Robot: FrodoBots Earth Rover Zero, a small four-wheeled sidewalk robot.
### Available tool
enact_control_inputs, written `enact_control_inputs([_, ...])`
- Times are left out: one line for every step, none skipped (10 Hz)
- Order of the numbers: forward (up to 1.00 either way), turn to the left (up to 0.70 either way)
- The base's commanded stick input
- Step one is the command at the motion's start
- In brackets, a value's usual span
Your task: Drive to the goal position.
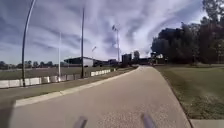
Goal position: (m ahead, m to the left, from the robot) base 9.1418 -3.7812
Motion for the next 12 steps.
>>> enact_control_inputs([0.0, -0.5])
enact_control_inputs([0.0, -0.5])
enact_control_inputs([0.0, -0.5])
enact_control_inputs([0.0, -0.5])
enact_control_inputs([0.0, 0.0])
enact_control_inputs([0.0, 0.0])
enact_control_inputs([0.0, 0.0])
enact_control_inputs([0.0, 0.0])
enact_control_inputs([0.0, 0.0])
enact_control_inputs([0.0, 0.0])
enact_control_inputs([0.0, 0.0])
enact_control_inputs([0.0, 0.0])
